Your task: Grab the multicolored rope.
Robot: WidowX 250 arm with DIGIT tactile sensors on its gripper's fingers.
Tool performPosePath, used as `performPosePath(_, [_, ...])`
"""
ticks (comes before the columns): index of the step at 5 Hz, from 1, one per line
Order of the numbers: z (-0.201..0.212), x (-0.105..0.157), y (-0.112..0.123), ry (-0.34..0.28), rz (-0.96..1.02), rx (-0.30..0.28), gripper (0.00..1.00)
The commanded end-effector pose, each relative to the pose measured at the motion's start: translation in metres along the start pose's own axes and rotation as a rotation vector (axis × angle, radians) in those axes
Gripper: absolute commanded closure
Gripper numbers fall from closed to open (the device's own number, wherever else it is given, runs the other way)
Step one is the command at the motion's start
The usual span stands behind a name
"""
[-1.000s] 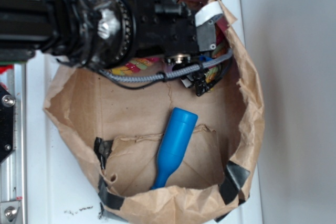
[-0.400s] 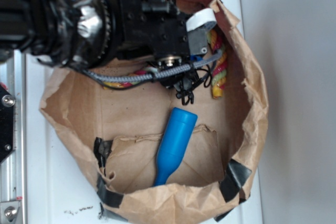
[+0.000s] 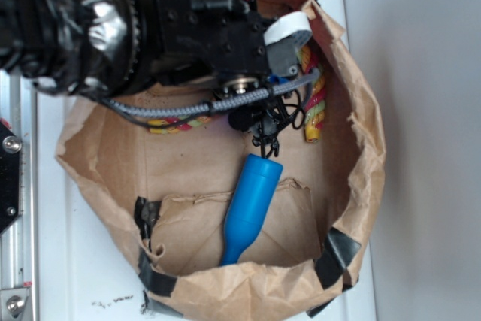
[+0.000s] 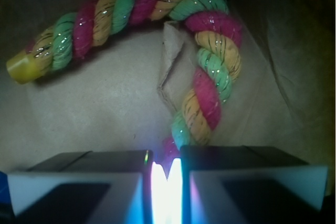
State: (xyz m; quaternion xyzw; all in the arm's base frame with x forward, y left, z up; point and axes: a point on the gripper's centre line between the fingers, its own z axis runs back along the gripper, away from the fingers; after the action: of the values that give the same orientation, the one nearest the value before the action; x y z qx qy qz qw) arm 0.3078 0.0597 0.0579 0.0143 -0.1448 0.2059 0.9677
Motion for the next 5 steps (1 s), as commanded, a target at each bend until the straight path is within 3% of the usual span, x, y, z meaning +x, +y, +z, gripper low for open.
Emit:
performPosePath(1, [0.093,0.01,0.008,0.031,0.012,-0.185,1.0])
performPosePath(2, [0.098,0.019,0.012,0.059,0.041,-0.201,1.0])
performPosePath(3, [0.083,0.025,0.014,0.046,0.028,-0.172,0.0])
performPosePath(5, [0.039,0.034,0.02,-0.017,0.05,-0.058,0.0])
